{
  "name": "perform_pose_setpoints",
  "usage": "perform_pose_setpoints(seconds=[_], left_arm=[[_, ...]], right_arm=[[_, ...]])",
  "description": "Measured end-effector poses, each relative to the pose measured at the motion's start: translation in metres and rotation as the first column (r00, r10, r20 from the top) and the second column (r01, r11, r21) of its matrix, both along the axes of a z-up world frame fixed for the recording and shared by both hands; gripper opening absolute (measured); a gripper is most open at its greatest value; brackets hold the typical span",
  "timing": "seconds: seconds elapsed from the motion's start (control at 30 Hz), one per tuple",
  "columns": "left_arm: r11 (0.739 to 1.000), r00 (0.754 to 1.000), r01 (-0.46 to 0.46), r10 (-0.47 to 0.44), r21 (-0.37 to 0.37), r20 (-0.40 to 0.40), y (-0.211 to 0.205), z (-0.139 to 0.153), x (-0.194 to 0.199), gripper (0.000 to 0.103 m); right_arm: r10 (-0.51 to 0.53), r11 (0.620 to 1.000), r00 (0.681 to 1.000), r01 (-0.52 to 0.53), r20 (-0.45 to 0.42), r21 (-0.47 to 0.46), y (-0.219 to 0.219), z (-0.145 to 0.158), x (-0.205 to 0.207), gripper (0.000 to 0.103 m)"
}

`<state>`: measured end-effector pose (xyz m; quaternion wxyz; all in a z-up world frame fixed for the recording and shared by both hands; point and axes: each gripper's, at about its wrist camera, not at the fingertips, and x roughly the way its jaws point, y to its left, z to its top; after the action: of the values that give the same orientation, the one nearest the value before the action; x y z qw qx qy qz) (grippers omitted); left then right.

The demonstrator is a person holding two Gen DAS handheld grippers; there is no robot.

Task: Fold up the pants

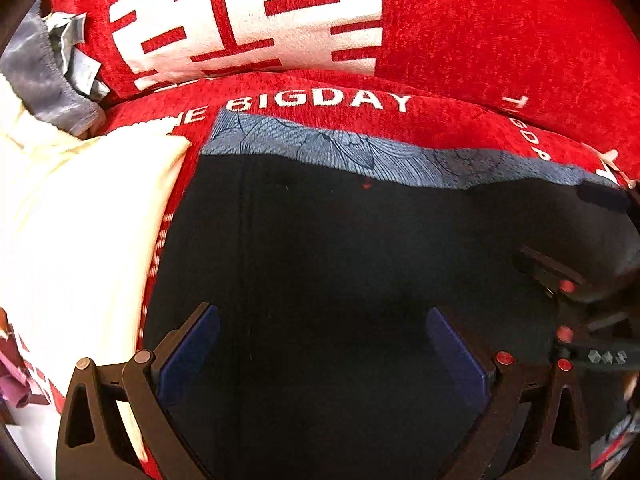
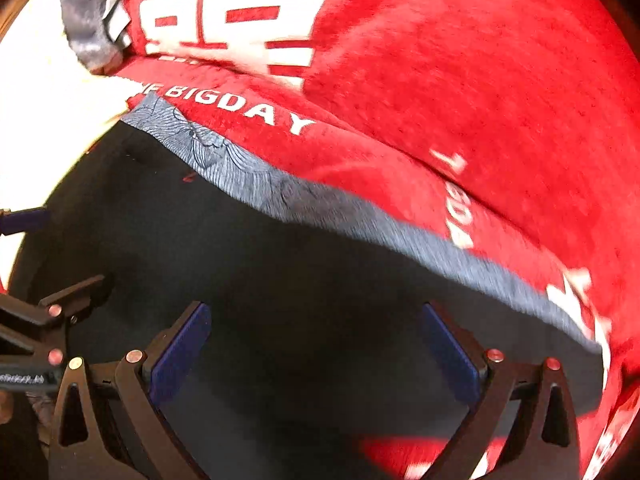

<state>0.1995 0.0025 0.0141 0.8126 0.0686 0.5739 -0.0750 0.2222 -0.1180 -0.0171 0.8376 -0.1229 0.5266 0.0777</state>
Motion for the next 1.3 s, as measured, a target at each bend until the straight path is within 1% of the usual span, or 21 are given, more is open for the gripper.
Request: perform_pose_setpoints(seconds=[0.1,0.27,0.33,0.43,0.5,0.53,0.57,0.63,0.7,0.77,0.83,0.9,0.93,1.0,1.07,1.1,1.13,1.2,1.23,1.27,1.3], left_arm=[[1.0,1.0,-0.007,0.007,-0.015,-0.022,0.002,-0.003,0.01,0.103],[0.999,0.999,-0.013,0.012,-0.033,-0.053,0.008,-0.01,0.02,0.103],[0.999,0.997,-0.012,0.009,-0.044,-0.076,0.01,-0.015,0.021,0.103],[0.999,0.998,-0.006,0.003,-0.047,-0.065,0.011,-0.015,0.022,0.103],[0.998,0.998,-0.004,0.0,-0.059,-0.068,0.011,-0.014,0.024,0.103],[0.998,0.997,-0.004,-0.001,-0.069,-0.072,0.011,-0.013,0.026,0.103],[0.997,0.997,-0.006,0.0,-0.079,-0.076,0.012,-0.012,0.028,0.103],[0.995,0.996,-0.02,0.011,-0.103,-0.088,0.013,-0.009,0.034,0.103],[0.99,0.995,-0.033,0.02,-0.137,-0.098,0.014,-0.005,0.04,0.103],[0.977,0.992,-0.066,0.044,-0.2,-0.114,0.017,0.002,0.048,0.103],[0.947,0.986,-0.116,0.075,-0.298,-0.148,0.021,0.008,0.061,0.103],[0.919,0.975,-0.185,0.129,-0.348,-0.179,0.025,0.011,0.072,0.103],[0.897,0.967,-0.23,0.166,-0.378,-0.195,0.027,0.013,0.079,0.103],[0.87,0.954,-0.281,0.207,-0.405,-0.218,0.027,0.013,0.088,0.103],[0.846,0.933,-0.332,0.231,-0.418,-0.275,0.021,0.004,0.098,0.103],[0.848,0.922,-0.345,0.225,-0.402,-0.315,0.014,-0.006,0.103,0.103],[0.862,0.913,-0.347,0.222,-0.368,-0.342,0.006,-0.015,0.106,0.103],[0.888,0.914,-0.337,0.229,-0.313,-0.334,-0.003,-0.022,0.11,0.103],[0.898,0.922,-0.325,0.232,-0.295,-0.31,-0.007,-0.021,0.108,0.092],[0.913,0.929,-0.314,0.239,-0.26,-0.282,-0.01,-0.018,0.104,0.077],[0.923,0.937,-0.287,0.215,-0.255,-0.275,-0.013,-0.015,0.1,0.038]], right_arm=[[0.094,0.995,0.994,-0.095,-0.062,-0.009,0.003,-0.015,0.037,0.103],[0.16,0.987,0.969,-0.157,-0.19,0.028,-0.002,-0.049,0.084,0.103],[0.207,0.977,0.962,-0.196,-0.176,0.078,-0.003,-0.054,0.092,0.103],[0.287,0.957,0.944,-0.276,-0.165,0.085,0.002,-0.057,0.095,0.102],[0.355,0.934,0.919,-0.34,-0.171,0.111,0.005,-0.053,0.093,0.091],[0.387,0.92,0.906,-0.367,-0.172,0.137,0.007,-0.048,0.093,0.067],[0.422,0.903,0.887,-0.393,-0.187,0.175,0.01,-0.043,0.09,0.033],[0.455,0.89,0.871,-0.437,-0.187,0.131,0.017,-0.038,0.079,0.024],[0.458,0.889,0.873,-0.448,-0.169,0.098,0.017,-0.031,0.07,0.013],[0.428,0.903,0.895,-0.417,-0.127,0.107,0.009,-0.017,0.06,0.009],[0.414,0.908,0.909,-0.407,-0.054,0.101,0.004,0.0,0.042,0.009],[0.409,0.91,0.912,-0.409,0.016,0.071,0.003,0.016,0.016,0.009],[0.408,0.911,0.912,-0.41,0.035,0.054,0.004,0.02,0.007,0.009],[0.407,0.913,0.91,-0.409,0.079,0.012,0.006,0.027,-0.011,0.009],[0.406,0.913,0.907,-0.406,0.111,-0.021,0.014,0.029,-0.027,0.007],[0.404,0.914,0.906,-0.403,0.127,-0.034,0.014,0.031,-0.035,0.007],[0.402,0.915,0.905,-0.4,0.137,-0.045,0.023,0.03,-0.035,0.007],[0.394,0.919,0.906,-0.391,0.155,-0.048,0.022,0.031,-0.04,0.007],[0.39,0.921,0.906,-0.387,0.164,-0.047,0.021,0.032,-0.044,0.005],[0.384,0.923,0.908,-0.382,0.17,-0.046,0.02,0.033,-0.047,0.005],[0.374,0.927,0.911,-0.374,0.175,-0.037,0.018,0.035,-0.051,0.005]])
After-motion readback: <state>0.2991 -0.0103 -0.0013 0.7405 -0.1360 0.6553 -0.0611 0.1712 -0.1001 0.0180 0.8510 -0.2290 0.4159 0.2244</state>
